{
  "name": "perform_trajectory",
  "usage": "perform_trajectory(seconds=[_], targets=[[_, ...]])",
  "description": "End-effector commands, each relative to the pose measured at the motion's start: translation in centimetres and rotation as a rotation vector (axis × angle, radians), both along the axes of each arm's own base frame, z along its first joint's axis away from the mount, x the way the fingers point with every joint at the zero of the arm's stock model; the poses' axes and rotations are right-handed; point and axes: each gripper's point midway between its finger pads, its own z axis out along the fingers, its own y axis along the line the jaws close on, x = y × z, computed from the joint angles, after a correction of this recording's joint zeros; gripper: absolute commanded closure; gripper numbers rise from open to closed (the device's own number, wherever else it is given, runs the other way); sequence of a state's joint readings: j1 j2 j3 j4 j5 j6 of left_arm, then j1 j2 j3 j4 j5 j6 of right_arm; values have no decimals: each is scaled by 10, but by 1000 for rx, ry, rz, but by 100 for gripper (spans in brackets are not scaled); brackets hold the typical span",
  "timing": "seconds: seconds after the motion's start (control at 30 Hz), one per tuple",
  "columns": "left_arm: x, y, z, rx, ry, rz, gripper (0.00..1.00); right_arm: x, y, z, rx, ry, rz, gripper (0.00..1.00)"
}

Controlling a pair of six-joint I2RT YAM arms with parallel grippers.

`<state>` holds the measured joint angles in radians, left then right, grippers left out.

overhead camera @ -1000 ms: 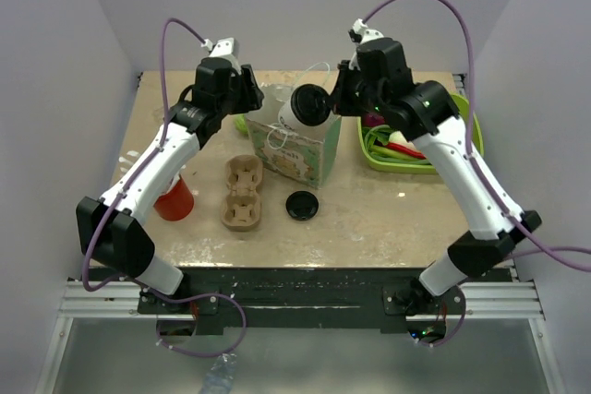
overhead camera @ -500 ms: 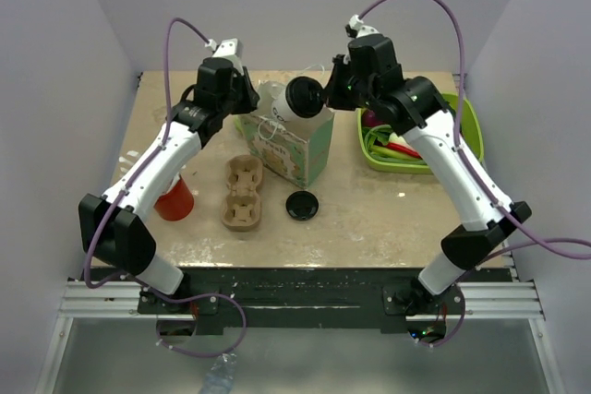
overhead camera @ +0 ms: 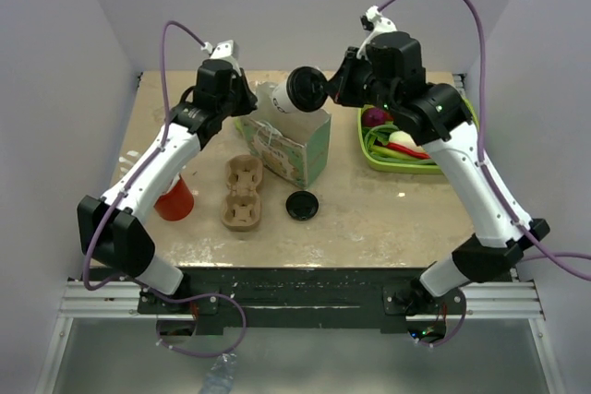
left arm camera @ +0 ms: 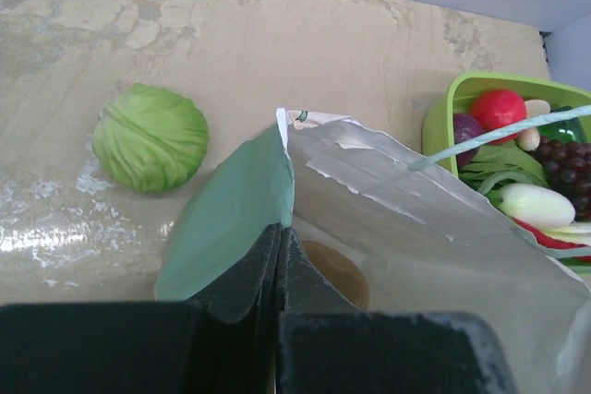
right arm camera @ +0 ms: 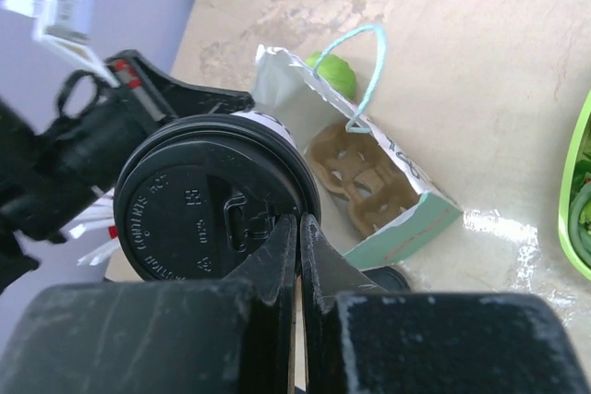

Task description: Pack the takeout coffee

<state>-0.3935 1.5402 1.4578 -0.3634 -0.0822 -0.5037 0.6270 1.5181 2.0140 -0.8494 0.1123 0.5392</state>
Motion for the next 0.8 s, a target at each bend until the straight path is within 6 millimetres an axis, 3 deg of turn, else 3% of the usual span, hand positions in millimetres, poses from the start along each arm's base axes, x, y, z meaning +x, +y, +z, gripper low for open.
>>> perform_trajectory(seconds=[0.0,0.3,0.53,0.63,0.77], targets=[[-17,0,12,-96,17,63,100,22,6,-22,-57,38,-35,100],[-28,-2,17,-182,52,111,100,47,16,-52,-157,64,-86,100],[-26,4,18,-169,40,144,100,60,41,-72,-205,79,-98,100],[-23,4,28,-161,7,127,83,69,50,-66,-193,58,-116,100],[-24,5,55,-147,-85,88,57,77,58,-78,-217,78,-130,100]])
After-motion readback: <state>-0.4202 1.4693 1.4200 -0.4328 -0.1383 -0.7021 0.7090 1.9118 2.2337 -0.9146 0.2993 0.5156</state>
